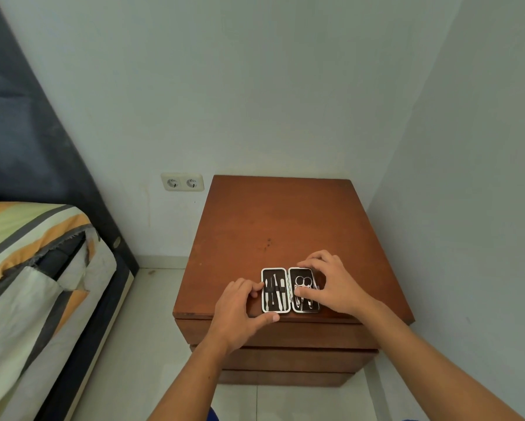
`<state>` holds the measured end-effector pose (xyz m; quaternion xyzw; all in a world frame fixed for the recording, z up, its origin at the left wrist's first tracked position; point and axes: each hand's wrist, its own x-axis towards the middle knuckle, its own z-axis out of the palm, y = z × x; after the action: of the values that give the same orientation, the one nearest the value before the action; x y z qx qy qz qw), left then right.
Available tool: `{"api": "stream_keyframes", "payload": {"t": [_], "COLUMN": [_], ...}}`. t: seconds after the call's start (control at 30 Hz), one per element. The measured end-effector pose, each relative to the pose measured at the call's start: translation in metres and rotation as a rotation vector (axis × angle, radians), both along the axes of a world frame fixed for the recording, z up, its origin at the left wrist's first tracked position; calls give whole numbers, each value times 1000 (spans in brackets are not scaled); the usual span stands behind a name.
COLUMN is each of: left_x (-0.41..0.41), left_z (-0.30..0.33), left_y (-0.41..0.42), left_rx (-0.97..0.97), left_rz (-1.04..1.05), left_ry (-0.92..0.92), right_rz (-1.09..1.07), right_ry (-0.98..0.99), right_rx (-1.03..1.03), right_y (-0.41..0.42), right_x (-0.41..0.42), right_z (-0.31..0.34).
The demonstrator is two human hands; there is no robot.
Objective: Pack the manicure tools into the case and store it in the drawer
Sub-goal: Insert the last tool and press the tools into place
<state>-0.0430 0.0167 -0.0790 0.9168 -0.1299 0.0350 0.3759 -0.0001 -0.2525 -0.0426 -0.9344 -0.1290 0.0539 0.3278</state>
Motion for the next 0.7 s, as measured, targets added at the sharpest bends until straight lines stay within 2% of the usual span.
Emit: {"api": "stream_keyframes", "payload": {"t": [0.37, 0.7], "left_x": [-1, 4], "left_z": [10, 10], "left_y": [-1, 1], "left_rx": [-68, -131], "left_rz": [25, 89], "left_ry": [74, 99], "right_rz": [65, -59], "right_ry": [177, 91], "right_rx": [-88, 6], "right_y": [-21, -28], "right_x": [-2, -13], "right_z": [1, 7]}}
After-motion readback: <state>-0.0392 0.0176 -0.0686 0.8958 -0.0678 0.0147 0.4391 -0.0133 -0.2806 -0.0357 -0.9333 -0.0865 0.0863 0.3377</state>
